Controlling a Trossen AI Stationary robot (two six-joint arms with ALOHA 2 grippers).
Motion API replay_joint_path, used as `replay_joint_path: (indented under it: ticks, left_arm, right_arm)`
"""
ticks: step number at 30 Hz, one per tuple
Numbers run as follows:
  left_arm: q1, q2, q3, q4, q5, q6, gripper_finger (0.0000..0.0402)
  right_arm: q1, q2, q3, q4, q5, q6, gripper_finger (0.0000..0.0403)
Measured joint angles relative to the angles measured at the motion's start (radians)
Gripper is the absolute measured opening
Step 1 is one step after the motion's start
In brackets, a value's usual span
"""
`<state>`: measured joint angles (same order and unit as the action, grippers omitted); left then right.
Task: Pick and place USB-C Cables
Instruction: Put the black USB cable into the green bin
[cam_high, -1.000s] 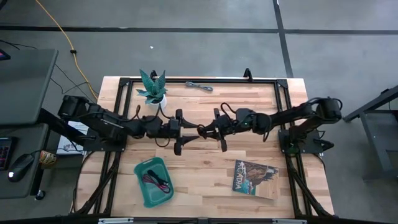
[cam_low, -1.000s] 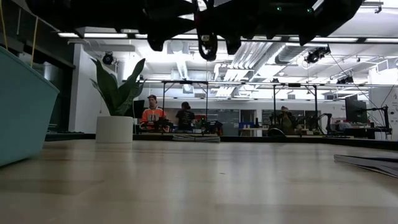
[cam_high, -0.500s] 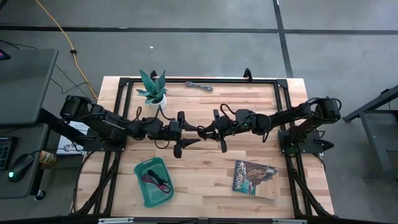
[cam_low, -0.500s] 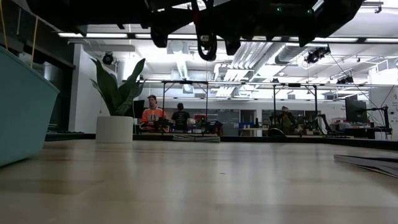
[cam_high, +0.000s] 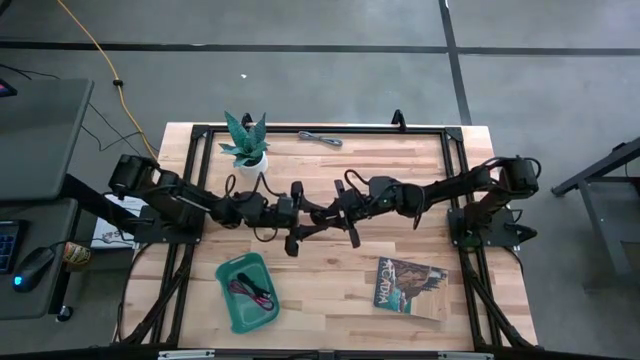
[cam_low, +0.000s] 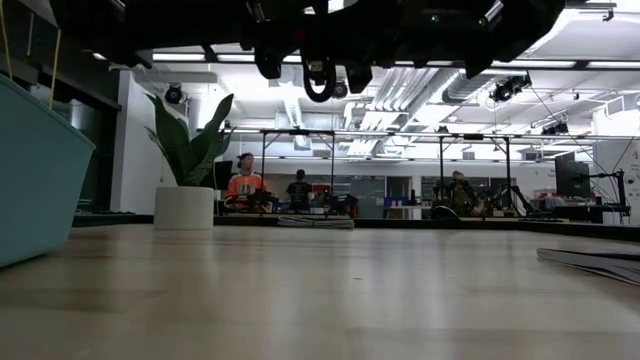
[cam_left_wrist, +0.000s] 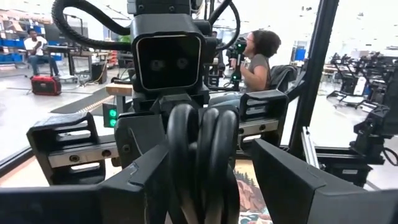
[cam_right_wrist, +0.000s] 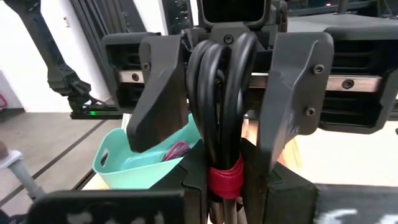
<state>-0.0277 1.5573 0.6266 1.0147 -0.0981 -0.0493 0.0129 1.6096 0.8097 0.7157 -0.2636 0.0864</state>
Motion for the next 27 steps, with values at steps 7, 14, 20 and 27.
replay_joint_path:
  ticks: [7, 14, 20, 27]
  left_arm:
    - [0.0, 0.001, 0.0, -0.007, 0.002, 0.0, 0.0168]
    - [0.002, 0.0, 0.0, -0.026, -0.001, 0.0, 0.0044]
    - [0.002, 0.0, 0.0, -0.033, 0.0, 0.001, 0.0019]
    - [0.002, 0.0, -0.001, -0.039, 0.0, 0.009, 0.0006]
  right_arm:
    - [0.003, 0.001, 0.0, -0.007, 0.001, 0.0, 0.0044]
    - [0.003, 0.0, 0.001, -0.019, 0.001, -0.001, 0.0044]
    - [0.003, 0.0, 0.002, -0.039, 0.004, -0.015, 0.0067]
    - [0.003, -0.001, 0.003, -0.066, 0.008, -0.065, 0.0092]
